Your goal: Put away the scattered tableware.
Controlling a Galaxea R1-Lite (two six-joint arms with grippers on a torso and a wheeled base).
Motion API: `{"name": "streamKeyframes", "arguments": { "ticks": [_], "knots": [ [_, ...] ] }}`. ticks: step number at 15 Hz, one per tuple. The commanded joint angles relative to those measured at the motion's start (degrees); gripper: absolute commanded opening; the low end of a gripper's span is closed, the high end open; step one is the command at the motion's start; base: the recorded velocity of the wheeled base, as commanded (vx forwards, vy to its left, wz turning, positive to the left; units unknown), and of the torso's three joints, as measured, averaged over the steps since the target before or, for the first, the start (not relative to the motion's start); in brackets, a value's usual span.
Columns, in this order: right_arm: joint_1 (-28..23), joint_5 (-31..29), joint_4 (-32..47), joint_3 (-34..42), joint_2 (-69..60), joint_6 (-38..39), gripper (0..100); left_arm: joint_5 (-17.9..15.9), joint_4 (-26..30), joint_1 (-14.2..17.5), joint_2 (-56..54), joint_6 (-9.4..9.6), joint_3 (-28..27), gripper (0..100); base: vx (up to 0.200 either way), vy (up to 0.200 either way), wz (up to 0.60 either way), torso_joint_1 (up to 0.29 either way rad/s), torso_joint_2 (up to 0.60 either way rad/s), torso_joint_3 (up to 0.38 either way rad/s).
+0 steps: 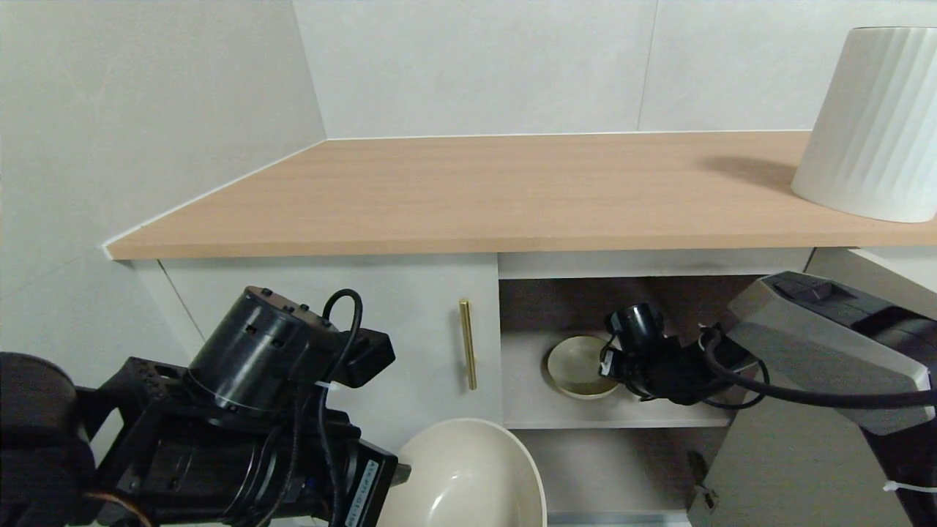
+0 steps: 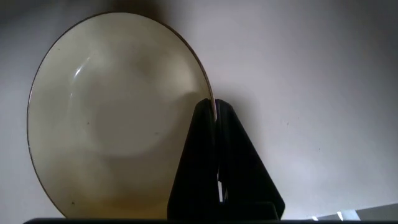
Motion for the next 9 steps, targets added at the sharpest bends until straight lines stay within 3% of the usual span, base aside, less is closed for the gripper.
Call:
{"name": "streamKeyframes", "arguments": {
  "ticks": [1,3,4,7,9],
  "knots": [
    [0.0,-0.01,0.08,-0.33,0.54,0.01,0,0.0,0.01,0.02,0.3,-0.04,0.0,0,0.0,0.0,0.0,0.0,0.0,0.0],
    [0.0,-0.62,0.08,-0.24,0.63,-0.08,0,0.0,0.01,0.02,0.39,-0.04,0.0,0,0.0,0.0,0.0,0.0,0.0,0.0],
    [0.0,-0.62,0.17,-0.24,0.63,-0.08,100,0.0,-0.08,0.02,0.47,-0.04,0.0,0,0.0,0.0,0.0,0.0,0.0,0.0],
    [0.09,-0.53,0.17,1.16,-0.69,-0.08,100,0.18,-0.25,0.02,1.44,-0.04,-0.17,0,0.0,0.0,0.0,0.0,0.0,0.0],
    [0.35,0.17,0.17,6.26,-5.43,-0.34,100,1.67,-1.92,0.02,3.64,-0.22,-0.35,0,0.0,0.0,0.0,0.0,0.0,0.0]
  ]
}}
